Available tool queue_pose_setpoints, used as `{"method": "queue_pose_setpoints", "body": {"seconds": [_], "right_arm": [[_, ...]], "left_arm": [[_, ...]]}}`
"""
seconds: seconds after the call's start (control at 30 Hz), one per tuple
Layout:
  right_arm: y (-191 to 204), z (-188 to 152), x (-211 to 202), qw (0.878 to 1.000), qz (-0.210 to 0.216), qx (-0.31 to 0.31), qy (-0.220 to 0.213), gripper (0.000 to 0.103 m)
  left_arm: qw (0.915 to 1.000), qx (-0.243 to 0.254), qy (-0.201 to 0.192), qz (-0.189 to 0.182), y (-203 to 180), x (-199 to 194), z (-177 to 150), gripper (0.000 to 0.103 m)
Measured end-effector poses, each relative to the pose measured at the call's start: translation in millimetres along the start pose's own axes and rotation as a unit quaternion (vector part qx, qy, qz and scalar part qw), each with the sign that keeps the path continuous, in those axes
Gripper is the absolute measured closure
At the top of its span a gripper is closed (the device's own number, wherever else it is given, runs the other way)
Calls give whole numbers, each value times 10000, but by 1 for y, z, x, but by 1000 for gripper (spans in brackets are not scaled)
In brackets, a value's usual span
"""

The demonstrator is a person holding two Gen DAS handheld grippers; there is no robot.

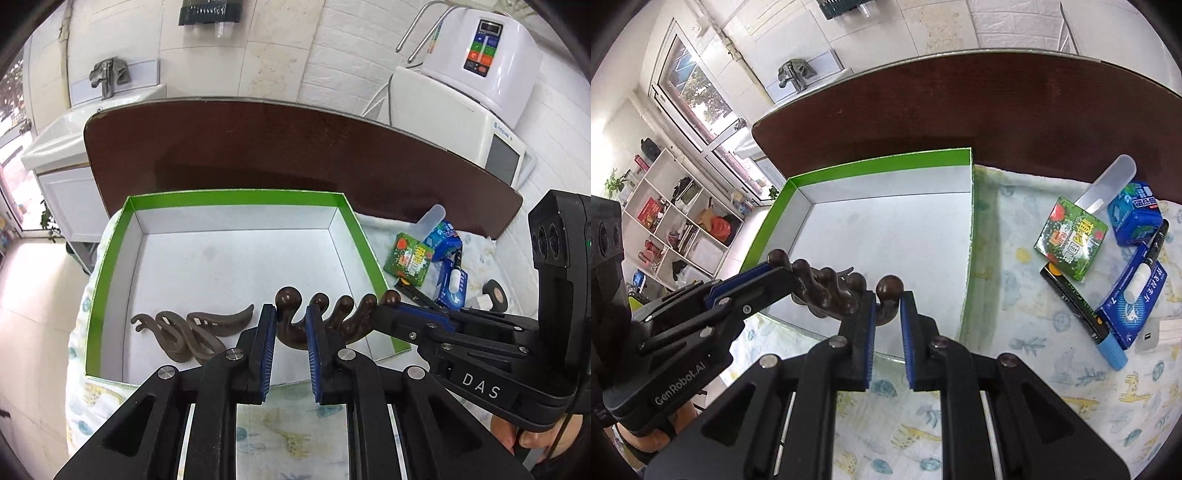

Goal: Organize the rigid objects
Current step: 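Carry the comb clip with the right tool into the green box and release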

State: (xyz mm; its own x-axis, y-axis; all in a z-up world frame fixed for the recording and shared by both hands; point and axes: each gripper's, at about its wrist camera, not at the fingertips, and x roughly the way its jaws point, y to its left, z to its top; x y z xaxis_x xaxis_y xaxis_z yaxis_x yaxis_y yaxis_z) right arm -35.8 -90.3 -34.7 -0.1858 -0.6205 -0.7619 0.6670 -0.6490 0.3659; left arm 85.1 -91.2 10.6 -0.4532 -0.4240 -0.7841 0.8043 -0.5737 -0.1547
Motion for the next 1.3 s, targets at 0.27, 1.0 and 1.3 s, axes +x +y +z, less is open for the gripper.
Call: {"method": "queue_pose_setpoints", "body": {"seconds": [0.27, 1.0, 1.3], "right_arm": [[6, 4, 42, 9992, -117, -56, 382, 89], [4, -3, 45, 9988, -98, 150, 466, 85], [-20, -17, 6, 9991, -252, 331, 91, 89]], "left_arm": [[9994, -160, 303, -109, 16, 20, -12, 89], [9951, -802, 567, -100, 43, 20, -19, 89], [9985, -141, 282, -455, -11, 6, -6, 89]]}}
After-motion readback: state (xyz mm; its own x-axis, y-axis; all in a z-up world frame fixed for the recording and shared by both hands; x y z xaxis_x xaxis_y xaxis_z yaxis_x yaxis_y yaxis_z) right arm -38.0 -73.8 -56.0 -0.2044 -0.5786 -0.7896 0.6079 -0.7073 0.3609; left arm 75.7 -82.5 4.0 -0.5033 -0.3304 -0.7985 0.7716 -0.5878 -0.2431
